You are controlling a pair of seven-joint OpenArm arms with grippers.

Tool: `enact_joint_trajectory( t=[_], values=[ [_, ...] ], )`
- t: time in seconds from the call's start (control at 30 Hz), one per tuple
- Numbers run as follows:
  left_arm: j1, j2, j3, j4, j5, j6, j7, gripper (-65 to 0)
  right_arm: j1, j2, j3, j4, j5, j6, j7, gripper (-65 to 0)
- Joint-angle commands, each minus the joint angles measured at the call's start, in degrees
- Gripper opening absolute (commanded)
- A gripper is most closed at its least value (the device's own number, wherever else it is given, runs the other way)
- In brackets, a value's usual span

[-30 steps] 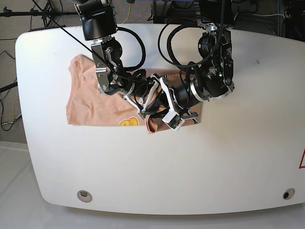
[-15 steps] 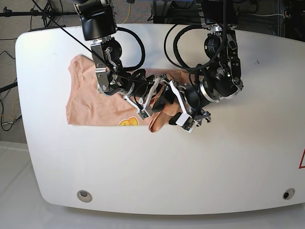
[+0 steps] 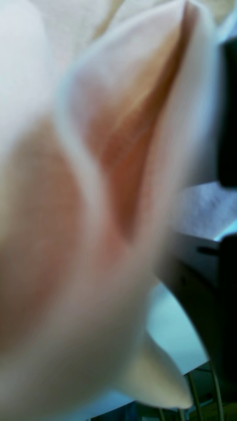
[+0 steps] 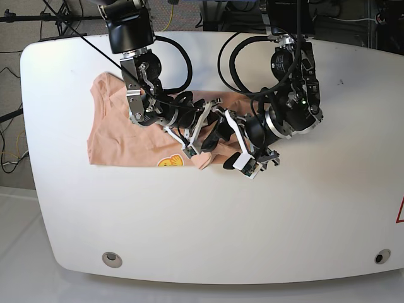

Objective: Fold the T-shirt properly
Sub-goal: 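Lay the held strip end over the shirt beside the right gripper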

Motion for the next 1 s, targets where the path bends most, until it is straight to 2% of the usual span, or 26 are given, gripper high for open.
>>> enact_joint_trajectory(
  t=[0.0, 0.27, 0.63, 0.97],
  values=[
    [-0.81, -1.24, -0.35, 1.11, -1.21, -0.10, -1.28, -27.5, -0.33, 0.61, -0.11, -0.60, -4.78, -1.45, -4.91, -65.0],
    [0.25, -5.98, -1.85, 0.94, -1.21, -0.10, -1.37, -27.5, -0.24, 0.61, -0.11, -0.51, -4.78, -1.45, -4.91, -65.0],
    [3.32, -9.59, -5.27, 0.58, -0.78, -0.10, -2.07, -27.5, 0.28, 0.61, -0.11, -0.51, -4.78, -1.45, -5.00, -65.0],
    [9.83, -11.96, -5.45, -0.29, -0.60, -0.10, -13.58, -27.5, 0.46, 0.61, -0.11, -0.33, -4.60, -1.45, -5.09, -65.0]
  ],
)
